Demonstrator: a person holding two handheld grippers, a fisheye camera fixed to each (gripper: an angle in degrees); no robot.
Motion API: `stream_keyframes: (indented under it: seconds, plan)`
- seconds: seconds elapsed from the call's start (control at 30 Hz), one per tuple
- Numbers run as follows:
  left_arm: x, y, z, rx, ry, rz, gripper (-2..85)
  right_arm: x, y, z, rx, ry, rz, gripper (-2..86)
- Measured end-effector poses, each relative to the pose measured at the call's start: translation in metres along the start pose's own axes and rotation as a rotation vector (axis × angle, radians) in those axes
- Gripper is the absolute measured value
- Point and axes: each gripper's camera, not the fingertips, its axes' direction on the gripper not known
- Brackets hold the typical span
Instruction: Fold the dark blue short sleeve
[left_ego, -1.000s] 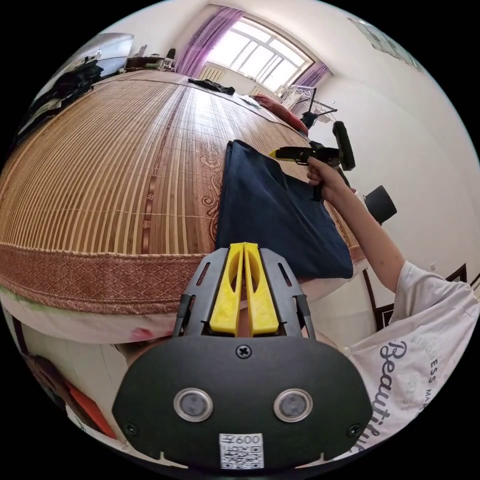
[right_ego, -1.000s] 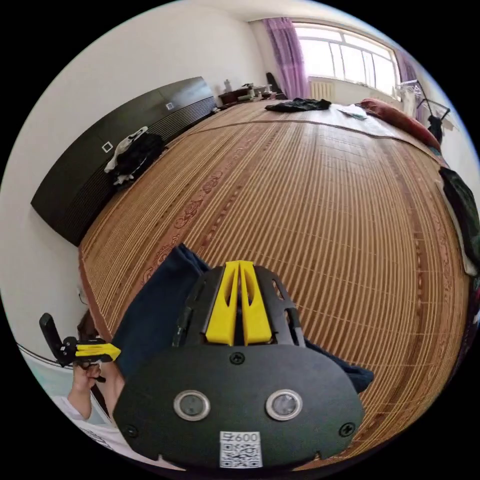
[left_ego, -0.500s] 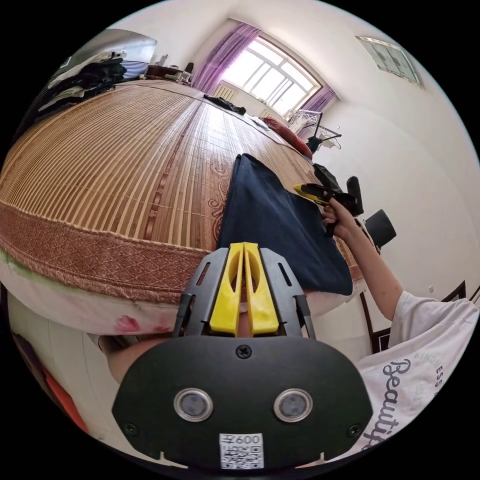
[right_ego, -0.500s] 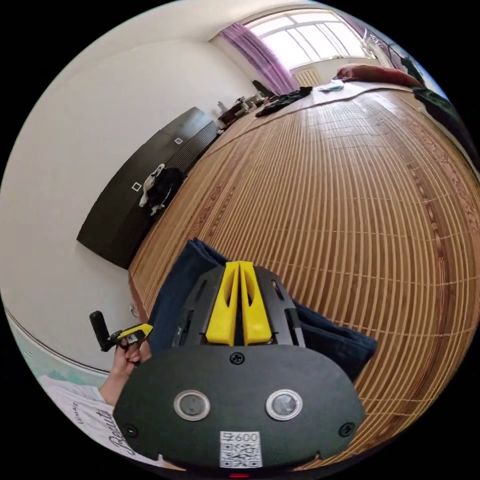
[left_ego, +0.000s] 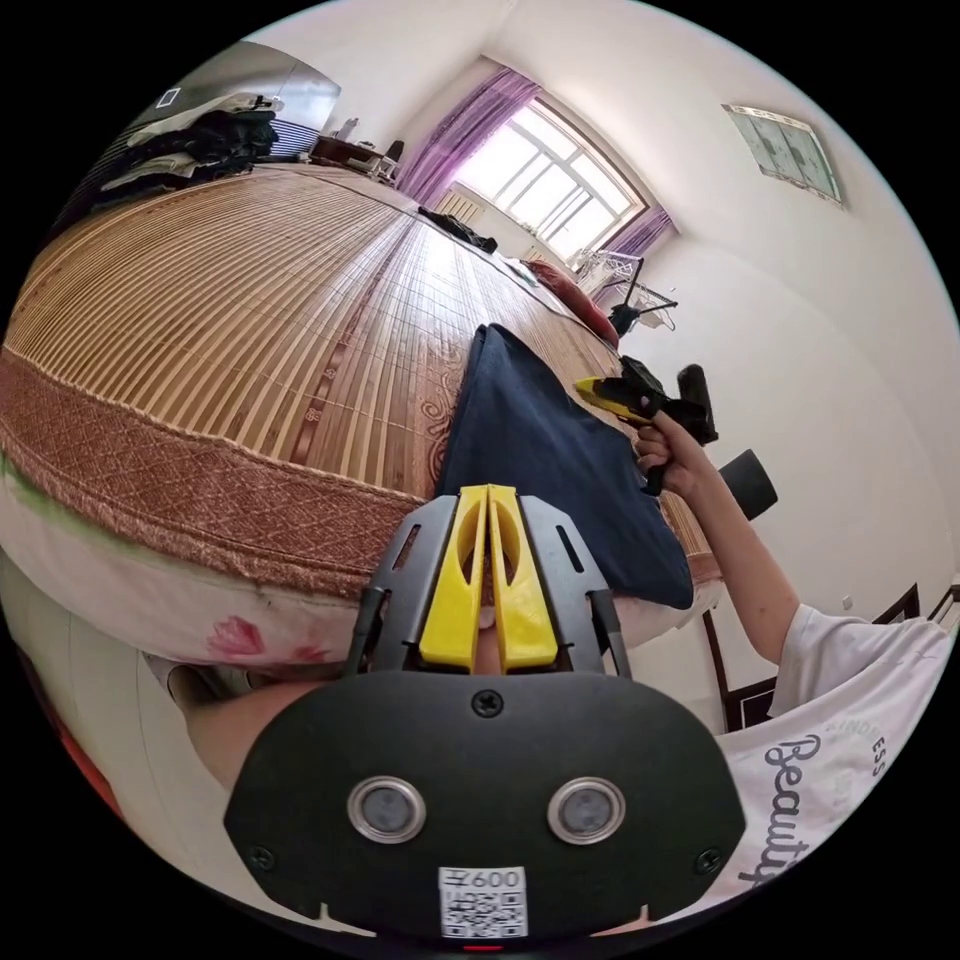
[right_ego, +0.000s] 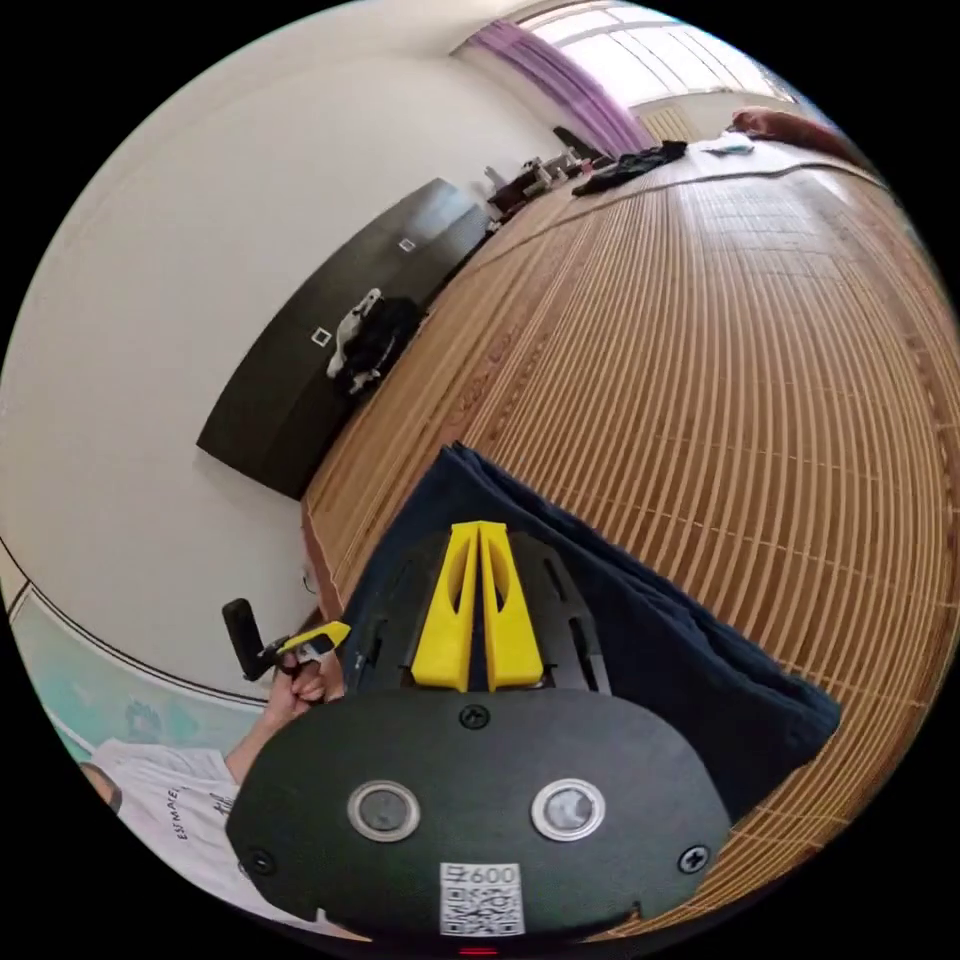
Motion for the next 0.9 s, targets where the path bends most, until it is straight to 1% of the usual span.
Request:
stream_keyframes:
  seconds: [0.03, 0.07, 0.1, 0.13, 0.17, 0.23, 0.27, 0.33, 0.4, 0.43, 0.47, 0.5, 0.53, 0.6, 0.67, 0.73, 0.8, 0.87, 0.9]
  plan:
    - [0.000, 0.000, 0.001, -0.003, -0.002, 0.003, 0.1, 0.009, -0.006, 0.012, -0.034, -0.013, 0.024, -0.8]
    - [0.000, 0.000, 0.002, -0.012, -0.010, 0.010, 0.1, 0.027, -0.009, 0.010, -0.014, -0.089, 0.090, -0.8]
    - [0.001, 0.000, 0.003, -0.018, -0.015, 0.016, 0.1, 0.038, -0.008, 0.007, 0.010, -0.109, 0.138, -0.8]
    - [0.000, 0.001, 0.004, -0.017, -0.020, 0.015, 0.1, 0.059, -0.003, -0.003, 0.078, -0.094, 0.226, -0.8]
    - [0.000, 0.002, 0.004, -0.014, -0.022, 0.015, 0.1, 0.076, 0.005, -0.017, 0.135, 0.009, 0.298, -0.9]
    - [0.000, 0.004, 0.006, -0.010, -0.035, 0.024, 0.1, 0.093, 0.019, -0.038, 0.193, 0.048, 0.341, -0.9]
    - [0.001, 0.004, 0.006, -0.009, -0.039, 0.026, 0.1, 0.093, 0.033, -0.053, 0.261, 0.062, 0.323, -0.9]
    - [0.000, 0.007, 0.008, 0.001, -0.050, 0.029, 0.1, 0.085, 0.054, -0.068, 0.328, 0.038, 0.230, -0.8]
    - [-0.002, 0.008, 0.009, 0.007, -0.048, 0.025, 0.1, 0.081, 0.069, -0.068, 0.282, -0.034, 0.120, -0.9]
    - [-0.004, 0.008, 0.010, 0.005, -0.045, 0.023, 0.1, 0.086, 0.076, -0.063, 0.199, -0.106, 0.060, -0.9]
    - [-0.005, 0.008, 0.010, 0.003, -0.043, 0.023, 0.1, 0.098, 0.084, -0.055, 0.097, -0.115, 0.058, -0.9]
    - [-0.007, 0.008, 0.011, 0.002, -0.037, 0.020, 0.1, 0.104, 0.089, -0.054, 0.065, -0.107, 0.052, -0.9]
    - [-0.009, 0.008, 0.011, 0.001, -0.032, 0.019, 0.1, 0.114, 0.102, -0.060, 0.087, -0.124, 0.030, -0.9]
    - [-0.012, 0.008, 0.012, -0.002, -0.026, 0.019, 0.1, 0.135, 0.122, -0.081, 0.189, -0.055, 0.126, -0.9]
    - [-0.016, 0.009, 0.012, 0.002, -0.017, 0.012, 0.1, 0.148, 0.158, -0.113, 0.421, 0.139, 0.301, -0.9]
    - [-0.022, 0.010, 0.013, 0.010, -0.001, -0.002, 0.1, 0.136, 0.178, -0.123, 0.499, 0.267, 0.268, -0.9]
    - [-0.026, 0.011, 0.013, 0.012, 0.011, -0.011, 0.1, 0.122, 0.189, -0.121, 0.456, 0.272, 0.182, -0.9]
    - [-0.029, 0.011, 0.014, 0.013, 0.022, -0.017, 0.1, 0.091, 0.210, -0.108, 0.345, 0.204, 0.013, -0.9]
    - [-0.032, 0.011, 0.014, 0.012, 0.029, -0.020, 0.1, 0.081, 0.217, -0.104, 0.324, 0.194, -0.041, -0.9]
